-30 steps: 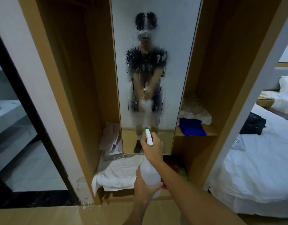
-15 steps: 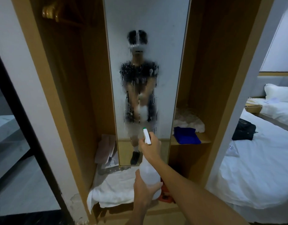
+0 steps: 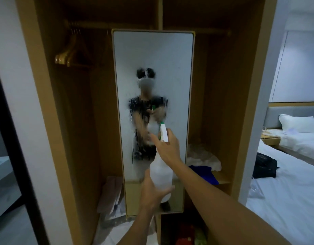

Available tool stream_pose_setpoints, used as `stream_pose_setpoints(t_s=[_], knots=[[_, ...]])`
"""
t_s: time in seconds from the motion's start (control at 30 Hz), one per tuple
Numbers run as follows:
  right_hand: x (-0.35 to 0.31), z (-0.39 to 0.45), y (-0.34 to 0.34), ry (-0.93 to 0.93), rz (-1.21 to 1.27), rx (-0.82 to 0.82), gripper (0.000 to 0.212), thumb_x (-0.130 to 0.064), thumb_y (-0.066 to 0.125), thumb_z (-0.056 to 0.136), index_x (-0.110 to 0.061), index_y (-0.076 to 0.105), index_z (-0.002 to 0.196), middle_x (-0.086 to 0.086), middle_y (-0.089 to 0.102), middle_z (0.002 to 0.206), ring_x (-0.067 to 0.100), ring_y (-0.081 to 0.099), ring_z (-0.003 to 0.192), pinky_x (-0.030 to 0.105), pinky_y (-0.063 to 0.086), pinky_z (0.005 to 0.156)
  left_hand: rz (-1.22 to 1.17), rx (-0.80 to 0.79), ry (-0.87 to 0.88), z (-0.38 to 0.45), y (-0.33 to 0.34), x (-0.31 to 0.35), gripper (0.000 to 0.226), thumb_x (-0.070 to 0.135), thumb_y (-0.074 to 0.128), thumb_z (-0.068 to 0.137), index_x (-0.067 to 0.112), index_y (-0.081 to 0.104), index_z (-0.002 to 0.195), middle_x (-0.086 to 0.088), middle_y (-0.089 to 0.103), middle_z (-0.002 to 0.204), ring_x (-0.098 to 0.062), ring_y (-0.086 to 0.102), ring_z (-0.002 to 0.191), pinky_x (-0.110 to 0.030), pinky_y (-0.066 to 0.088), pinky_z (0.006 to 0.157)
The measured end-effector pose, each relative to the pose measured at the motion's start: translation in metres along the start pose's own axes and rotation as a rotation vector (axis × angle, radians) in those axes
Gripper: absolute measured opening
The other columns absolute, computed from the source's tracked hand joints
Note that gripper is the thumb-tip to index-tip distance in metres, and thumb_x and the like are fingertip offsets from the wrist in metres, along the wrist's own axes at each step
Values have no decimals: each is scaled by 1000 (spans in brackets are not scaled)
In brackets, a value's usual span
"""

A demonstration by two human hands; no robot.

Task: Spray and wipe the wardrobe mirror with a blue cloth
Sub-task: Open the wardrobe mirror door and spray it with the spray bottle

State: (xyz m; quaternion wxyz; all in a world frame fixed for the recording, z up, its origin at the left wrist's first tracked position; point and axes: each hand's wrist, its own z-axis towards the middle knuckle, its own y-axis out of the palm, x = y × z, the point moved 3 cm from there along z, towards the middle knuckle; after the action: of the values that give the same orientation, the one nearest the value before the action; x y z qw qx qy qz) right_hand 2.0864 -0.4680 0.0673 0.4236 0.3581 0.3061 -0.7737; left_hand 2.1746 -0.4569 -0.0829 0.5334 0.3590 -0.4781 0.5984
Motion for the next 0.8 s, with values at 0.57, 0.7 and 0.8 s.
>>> stream_pose_setpoints(t_s=[0.57,0.7,0.8], knots=[[-27,44,-62,3,-73,89,35,-11,62,94,-10,52,128,-6,53,90,22,63,92,40,59,87,-5,-41,159,42,54,74,103,24,94,60,26,31,141,10,47,124,-8,44,113,-28,39,88],[-12,57,-92,-6,-76,121,32,-7,62,93,-9,54,124,-14,49,83,19,63,87,41,58,87,-7,-52,157,47,89,83,103,26,94,61,23,31,143,12,46,126,-7,45,113,-26,39,87],[1,69,-122,-20,-81,148,29,-5,62,93,-9,54,121,-11,54,85,18,62,82,40,59,85,18,-65,152,54,120,94,102,26,92,63,21,29,143,13,44,119,-9,44,110,-27,38,84]])
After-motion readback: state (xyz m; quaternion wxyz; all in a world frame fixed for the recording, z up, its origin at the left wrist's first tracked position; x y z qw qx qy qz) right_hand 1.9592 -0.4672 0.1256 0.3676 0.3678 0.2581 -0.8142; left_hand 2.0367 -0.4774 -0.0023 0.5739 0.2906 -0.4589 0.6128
